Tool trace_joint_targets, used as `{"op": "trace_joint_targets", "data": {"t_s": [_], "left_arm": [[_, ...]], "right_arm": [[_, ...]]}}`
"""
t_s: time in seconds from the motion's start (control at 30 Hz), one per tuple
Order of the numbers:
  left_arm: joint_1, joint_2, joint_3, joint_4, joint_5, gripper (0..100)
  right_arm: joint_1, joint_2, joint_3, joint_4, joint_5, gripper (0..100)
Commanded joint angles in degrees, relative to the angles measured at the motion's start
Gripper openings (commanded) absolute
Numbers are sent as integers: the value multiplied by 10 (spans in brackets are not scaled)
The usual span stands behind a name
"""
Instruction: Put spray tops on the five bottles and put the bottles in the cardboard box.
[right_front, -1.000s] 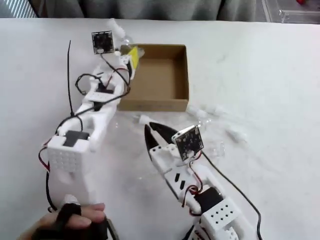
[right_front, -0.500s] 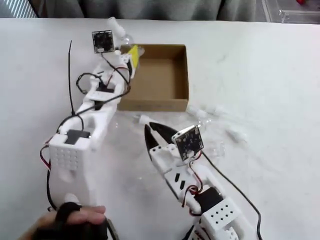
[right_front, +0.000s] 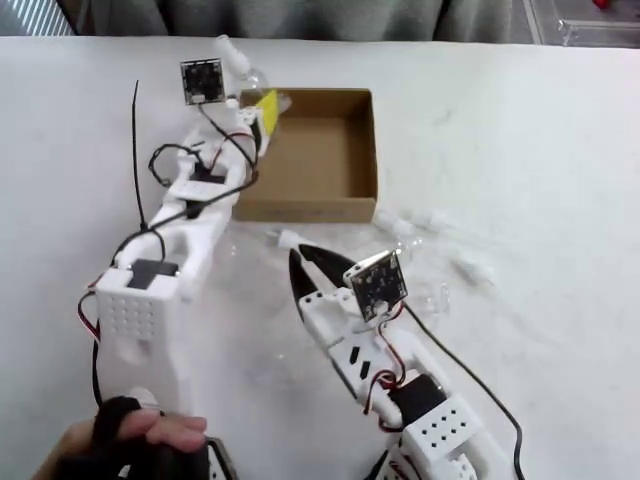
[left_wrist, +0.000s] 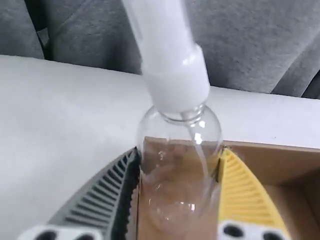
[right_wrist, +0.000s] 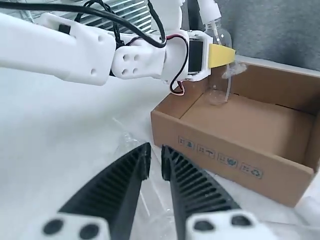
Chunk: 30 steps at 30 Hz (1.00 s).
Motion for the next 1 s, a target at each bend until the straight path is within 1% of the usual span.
{"op": "trace_joint_targets", "data": {"t_s": [0.0,0.17,0.23,0.37,0.77,0.97], "left_arm": [[-7,-16,-29,6,-1,223],[-7,-17,-30,5,0,226],[-7,-17,-30,5,1,258],[-7,-17,-29,8,33,340],[-7,-34,-22,9,37,343],[-1,-79,31,9,33,343]], "right_arm": [[3,-2,-4,4,2,26],[3,-2,-4,4,3,26],[3,-2,-4,4,3,26],[3,-2,-4,4,3,26],[3,-2,-4,4,3,26],[3,-2,-4,3,3,26]]}}
